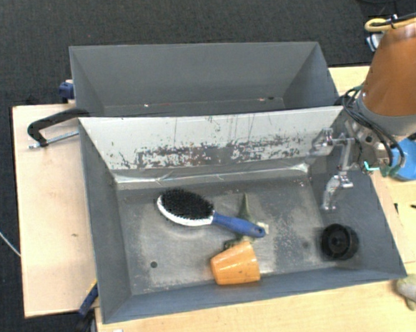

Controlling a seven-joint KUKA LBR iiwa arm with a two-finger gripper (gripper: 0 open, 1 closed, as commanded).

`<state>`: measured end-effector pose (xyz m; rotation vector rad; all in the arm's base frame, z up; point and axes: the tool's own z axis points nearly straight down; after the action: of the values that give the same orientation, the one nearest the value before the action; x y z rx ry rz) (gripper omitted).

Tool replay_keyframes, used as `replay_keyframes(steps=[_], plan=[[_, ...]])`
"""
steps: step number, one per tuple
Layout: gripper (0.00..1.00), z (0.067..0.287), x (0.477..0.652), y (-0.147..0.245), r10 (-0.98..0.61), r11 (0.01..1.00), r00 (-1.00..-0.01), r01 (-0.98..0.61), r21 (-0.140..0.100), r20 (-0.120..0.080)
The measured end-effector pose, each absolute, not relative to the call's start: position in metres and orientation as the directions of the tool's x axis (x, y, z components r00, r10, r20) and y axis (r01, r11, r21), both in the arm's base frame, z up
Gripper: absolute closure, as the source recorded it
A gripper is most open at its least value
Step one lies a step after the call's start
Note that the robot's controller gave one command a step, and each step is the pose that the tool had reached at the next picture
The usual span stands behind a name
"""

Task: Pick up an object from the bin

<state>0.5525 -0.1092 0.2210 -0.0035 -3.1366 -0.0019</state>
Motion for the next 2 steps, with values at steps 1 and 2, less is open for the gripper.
replay_keyframes(steps=[1, 2], plan=[[0.0, 0.072, 0.551, -0.035, -0.096, 0.995, -0.995, -0.096, -0.001, -0.006], [0.0, 0.085, 0.526, 0.021, 0.173, 0.985, -0.985, 0.173, 0.003, 0.002]])
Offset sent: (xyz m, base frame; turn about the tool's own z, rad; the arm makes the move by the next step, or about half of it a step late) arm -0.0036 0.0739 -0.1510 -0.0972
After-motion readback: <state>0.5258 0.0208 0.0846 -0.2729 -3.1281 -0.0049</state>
